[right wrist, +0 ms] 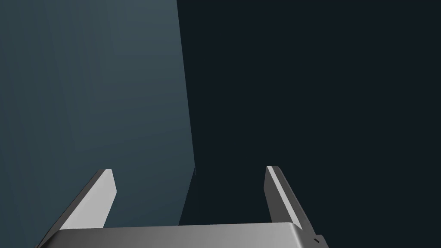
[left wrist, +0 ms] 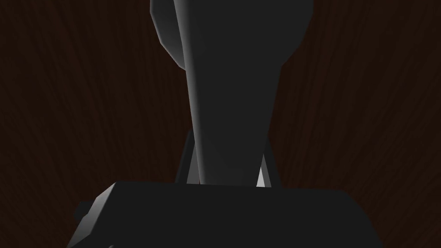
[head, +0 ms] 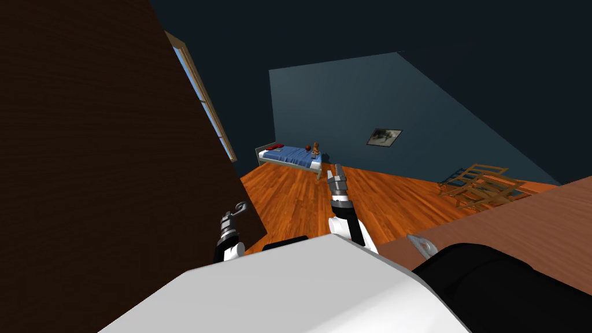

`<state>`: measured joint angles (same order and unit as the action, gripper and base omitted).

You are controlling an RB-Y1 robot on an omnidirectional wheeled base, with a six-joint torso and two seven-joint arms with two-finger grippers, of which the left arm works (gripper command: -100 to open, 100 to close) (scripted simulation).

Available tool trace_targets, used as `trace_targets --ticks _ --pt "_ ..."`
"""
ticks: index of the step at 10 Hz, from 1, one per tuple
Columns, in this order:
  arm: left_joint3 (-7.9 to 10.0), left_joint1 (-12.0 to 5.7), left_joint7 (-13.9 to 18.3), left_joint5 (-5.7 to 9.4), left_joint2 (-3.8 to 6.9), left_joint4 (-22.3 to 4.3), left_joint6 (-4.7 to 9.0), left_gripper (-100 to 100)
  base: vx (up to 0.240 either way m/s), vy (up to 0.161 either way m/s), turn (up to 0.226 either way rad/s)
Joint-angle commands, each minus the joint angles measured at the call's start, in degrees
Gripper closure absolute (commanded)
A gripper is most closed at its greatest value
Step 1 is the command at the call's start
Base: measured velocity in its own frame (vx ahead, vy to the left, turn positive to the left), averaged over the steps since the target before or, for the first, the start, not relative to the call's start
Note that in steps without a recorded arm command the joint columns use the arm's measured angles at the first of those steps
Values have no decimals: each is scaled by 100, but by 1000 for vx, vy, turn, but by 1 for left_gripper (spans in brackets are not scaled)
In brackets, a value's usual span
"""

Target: Push the door open

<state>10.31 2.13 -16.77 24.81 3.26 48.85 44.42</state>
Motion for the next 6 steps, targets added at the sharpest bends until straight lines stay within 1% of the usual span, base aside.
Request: trace_targets --ticks 1,4,5,6 --pt "80 -30 -36 46 -48 40 19 100 209 -53 76" --pt "220 -31 -84 130 -179 37 33 100 185 -18 57" --pt "253 58 -85 137 -116 74 5 100 75 0 52" --pt "361 73 -126 216 -49 94 26 100 128 4 37"
